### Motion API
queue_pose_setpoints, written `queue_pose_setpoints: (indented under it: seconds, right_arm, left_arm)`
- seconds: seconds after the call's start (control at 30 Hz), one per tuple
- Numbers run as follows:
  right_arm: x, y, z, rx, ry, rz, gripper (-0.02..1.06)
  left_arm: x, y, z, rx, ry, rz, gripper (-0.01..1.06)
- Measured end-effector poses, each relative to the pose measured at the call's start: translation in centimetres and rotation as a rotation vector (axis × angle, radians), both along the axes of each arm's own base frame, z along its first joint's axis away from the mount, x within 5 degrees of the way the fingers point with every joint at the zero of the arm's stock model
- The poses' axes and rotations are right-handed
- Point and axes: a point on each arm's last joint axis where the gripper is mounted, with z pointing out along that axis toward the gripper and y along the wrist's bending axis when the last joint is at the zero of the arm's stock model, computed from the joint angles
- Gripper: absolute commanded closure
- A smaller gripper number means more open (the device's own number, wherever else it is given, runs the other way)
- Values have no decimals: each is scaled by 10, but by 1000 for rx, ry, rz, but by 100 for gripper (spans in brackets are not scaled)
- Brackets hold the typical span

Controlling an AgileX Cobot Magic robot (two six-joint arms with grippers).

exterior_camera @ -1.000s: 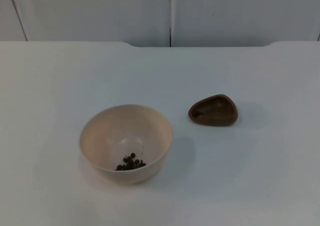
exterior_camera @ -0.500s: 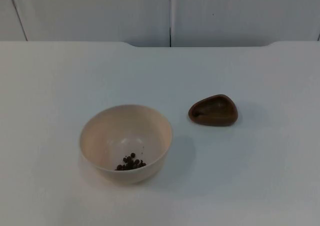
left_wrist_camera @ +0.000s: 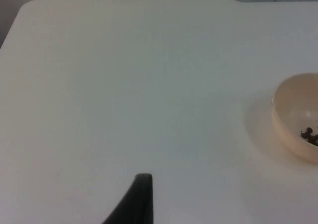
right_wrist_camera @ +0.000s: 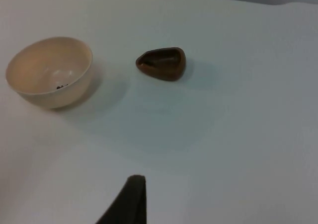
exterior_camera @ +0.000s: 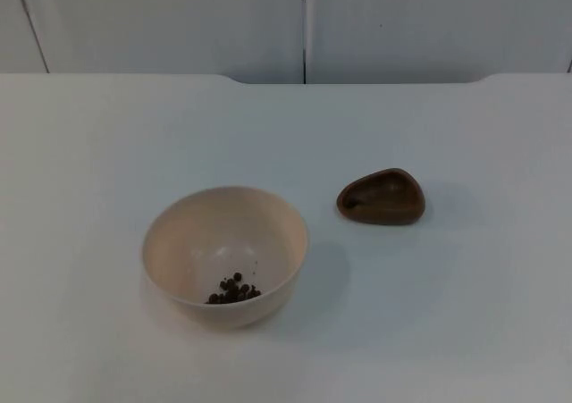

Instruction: Pick up the bowl with the left hand and pour the coffee beans from the cup into the bowl with the right hand.

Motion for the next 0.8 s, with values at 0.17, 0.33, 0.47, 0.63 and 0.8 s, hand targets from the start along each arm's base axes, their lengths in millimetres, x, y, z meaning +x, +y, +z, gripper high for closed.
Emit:
queue_pose_setpoints:
  seconds: [0.17, 0.33, 0.47, 0.63, 0.8]
  right_arm:
    - [0, 0, 0, -2, -1, -43, -1]
    - [0, 1, 0, -2, -1, -121, -1]
    - [0, 1, 0, -2, -1, -179, -1]
    - [0, 2, 0, -2, 0, -241, -1]
    - [0, 2, 0, -2, 0, -269, -1]
  left_arm:
    - [0, 0, 0, 0, 0, 0, 0]
    - [0, 0, 0, 0, 0, 0, 0]
    - [0, 0, 0, 0, 0, 0, 0]
    - [0, 0, 0, 0, 0, 0, 0]
    - [0, 0, 0, 0, 0, 0, 0]
